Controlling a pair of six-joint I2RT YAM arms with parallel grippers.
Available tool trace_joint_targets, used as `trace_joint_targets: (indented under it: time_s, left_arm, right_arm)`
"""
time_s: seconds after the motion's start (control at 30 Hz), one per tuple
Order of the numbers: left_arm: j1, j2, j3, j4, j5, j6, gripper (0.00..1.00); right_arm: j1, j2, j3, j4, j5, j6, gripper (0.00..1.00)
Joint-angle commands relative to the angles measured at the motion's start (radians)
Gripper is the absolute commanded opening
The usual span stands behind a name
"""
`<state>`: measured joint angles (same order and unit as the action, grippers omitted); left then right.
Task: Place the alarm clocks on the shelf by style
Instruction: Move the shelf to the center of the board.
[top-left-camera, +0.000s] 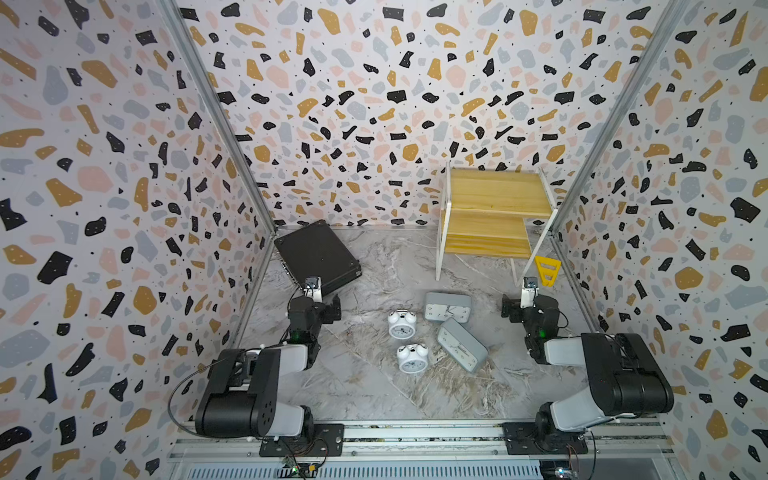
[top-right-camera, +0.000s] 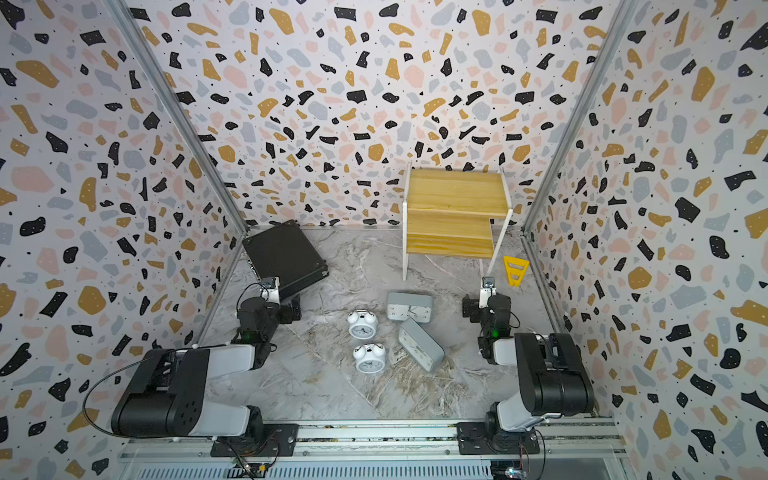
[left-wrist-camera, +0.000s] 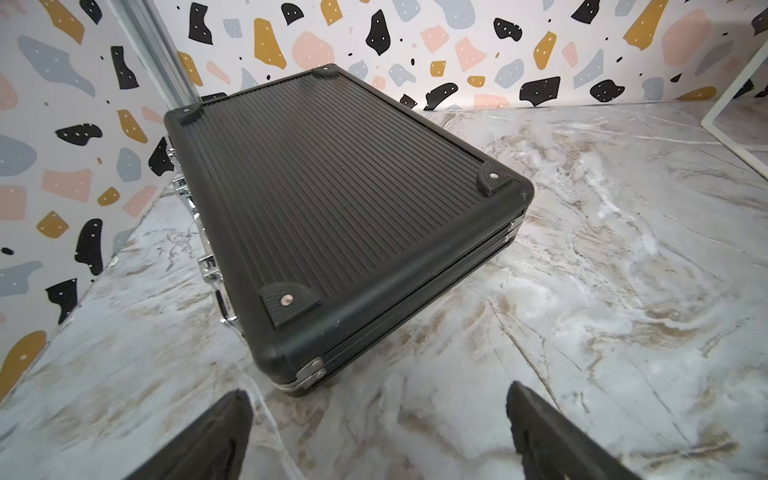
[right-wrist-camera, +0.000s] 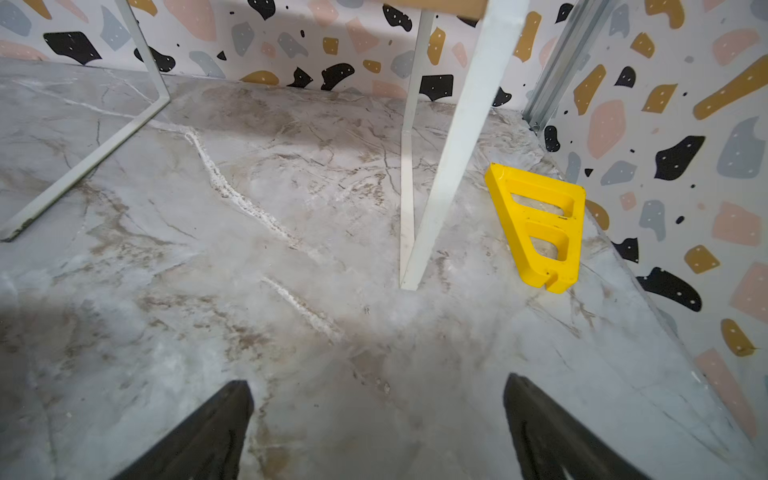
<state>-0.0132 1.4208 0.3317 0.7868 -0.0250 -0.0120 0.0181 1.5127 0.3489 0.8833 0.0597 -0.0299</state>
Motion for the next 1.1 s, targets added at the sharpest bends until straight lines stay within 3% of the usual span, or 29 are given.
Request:
trace_joint_targets:
  time_s: [0.0, 0.7, 0.87, 1.07]
  left_arm:
    - [0.005, 0.004, 0.0, 0.042, 0.005, -0.005, 0.99]
    - [0.005, 0.0, -0.001, 0.043, 0.01, -0.001, 0.99]
    - [0.005, -0.104, -0.05, 0.052, -0.058, -0.028, 0.99]
    - [0.005, -0.234, -0.049, -0.046, -0.092, -0.042, 0.99]
  right_arm:
    - [0.003, -0.002, 0.0, -0.001, 0.0, 0.007, 0.99]
    - [0.003, -0.004, -0.003, 0.002, 0.0, 0.008, 1.0]
    - [0.003, -0.06, -0.043, 0.036, 0.068, 0.034, 0.99]
    - [0.002, -0.18, -0.001, -0.16, 0.153, 0.07, 0.99]
